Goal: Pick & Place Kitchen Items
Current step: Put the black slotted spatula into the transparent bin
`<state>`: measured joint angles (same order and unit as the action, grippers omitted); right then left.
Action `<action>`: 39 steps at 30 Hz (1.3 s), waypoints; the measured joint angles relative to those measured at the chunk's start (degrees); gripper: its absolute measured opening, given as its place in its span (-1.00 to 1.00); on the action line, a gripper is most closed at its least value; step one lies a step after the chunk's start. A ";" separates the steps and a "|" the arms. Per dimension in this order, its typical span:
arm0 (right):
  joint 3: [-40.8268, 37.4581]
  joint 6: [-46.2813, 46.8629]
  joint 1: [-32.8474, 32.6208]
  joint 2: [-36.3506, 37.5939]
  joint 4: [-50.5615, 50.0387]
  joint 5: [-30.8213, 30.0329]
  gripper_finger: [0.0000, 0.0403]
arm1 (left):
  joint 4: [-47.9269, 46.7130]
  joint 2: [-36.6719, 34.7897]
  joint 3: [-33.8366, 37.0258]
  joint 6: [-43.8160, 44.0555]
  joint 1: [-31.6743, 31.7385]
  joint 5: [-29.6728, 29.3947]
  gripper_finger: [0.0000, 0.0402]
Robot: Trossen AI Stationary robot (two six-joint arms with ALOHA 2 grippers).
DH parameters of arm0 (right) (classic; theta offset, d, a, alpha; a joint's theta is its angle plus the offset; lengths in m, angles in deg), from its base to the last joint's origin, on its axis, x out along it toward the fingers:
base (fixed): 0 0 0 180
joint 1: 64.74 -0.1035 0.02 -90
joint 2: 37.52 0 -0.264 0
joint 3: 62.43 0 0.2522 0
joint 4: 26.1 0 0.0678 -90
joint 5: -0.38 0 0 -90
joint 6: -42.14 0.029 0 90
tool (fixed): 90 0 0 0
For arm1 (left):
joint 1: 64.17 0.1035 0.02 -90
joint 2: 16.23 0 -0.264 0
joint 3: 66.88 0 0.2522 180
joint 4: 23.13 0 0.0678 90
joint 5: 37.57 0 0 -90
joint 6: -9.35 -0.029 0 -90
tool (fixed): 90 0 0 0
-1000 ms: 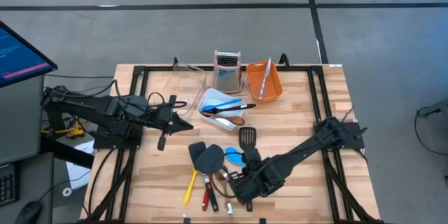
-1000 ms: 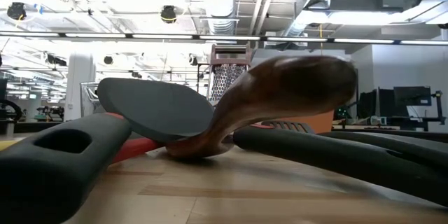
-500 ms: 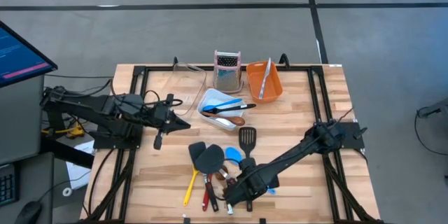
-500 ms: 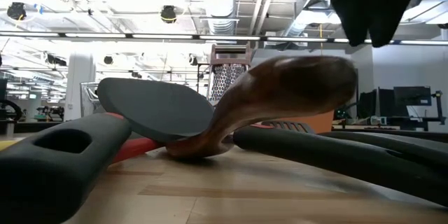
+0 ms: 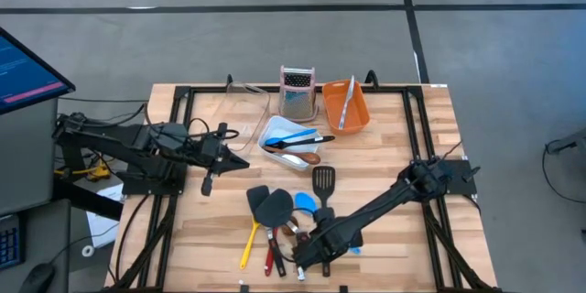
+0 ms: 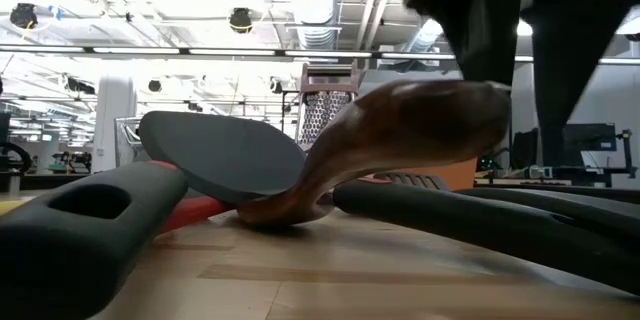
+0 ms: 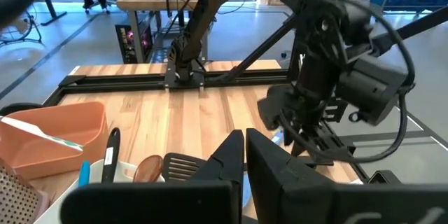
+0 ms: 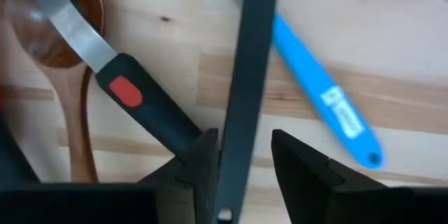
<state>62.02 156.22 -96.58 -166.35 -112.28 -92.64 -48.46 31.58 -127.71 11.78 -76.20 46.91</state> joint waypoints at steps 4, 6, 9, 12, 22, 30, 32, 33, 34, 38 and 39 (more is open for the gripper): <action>-3.29 0.02 0.02 0.00 6.41 0.00 -0.39 | 0.00 0.00 0.00 -0.01 0.00 0.02 -0.99; -3.71 0.04 0.02 -0.01 5.64 0.00 -0.40 | 0.02 0.00 0.00 0.00 0.00 0.02 -0.99; -4.78 0.94 0.04 0.07 4.74 -0.06 -0.39 | 0.02 0.00 0.00 0.00 0.00 0.01 -0.99; -5.74 1.26 0.09 0.07 4.30 -0.02 -0.39 | 0.01 0.00 0.00 -0.02 0.00 0.02 -0.99; -10.38 0.49 0.15 0.04 12.98 0.23 -0.39 | 0.02 0.00 0.00 -0.02 -0.01 0.02 -0.99; -12.00 0.87 0.04 0.04 13.09 0.20 -0.50 | 0.02 0.00 0.00 -0.02 -0.01 0.01 -0.99; -12.00 0.87 0.04 0.04 13.14 0.15 -0.58 | 0.01 0.00 0.00 -0.01 -0.01 0.00 -0.99; -12.00 0.87 0.04 0.04 13.12 0.17 -0.61 | 0.00 0.00 0.00 -0.02 0.00 0.02 -0.99; -12.00 0.90 0.04 0.04 13.16 0.17 -0.61 | 0.02 0.00 0.00 0.00 0.00 0.00 -0.99; -12.00 1.00 0.02 0.06 13.40 0.42 -0.61 | 0.02 0.00 0.00 -0.02 -0.01 0.00 -0.99; -12.00 1.04 -0.02 0.19 13.38 0.44 -0.61 | 0.02 0.00 0.00 -0.02 -0.01 0.01 -0.99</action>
<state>50.02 157.26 -96.59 -166.16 -98.91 -92.21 -48.44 31.58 -127.71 11.77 -76.21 46.92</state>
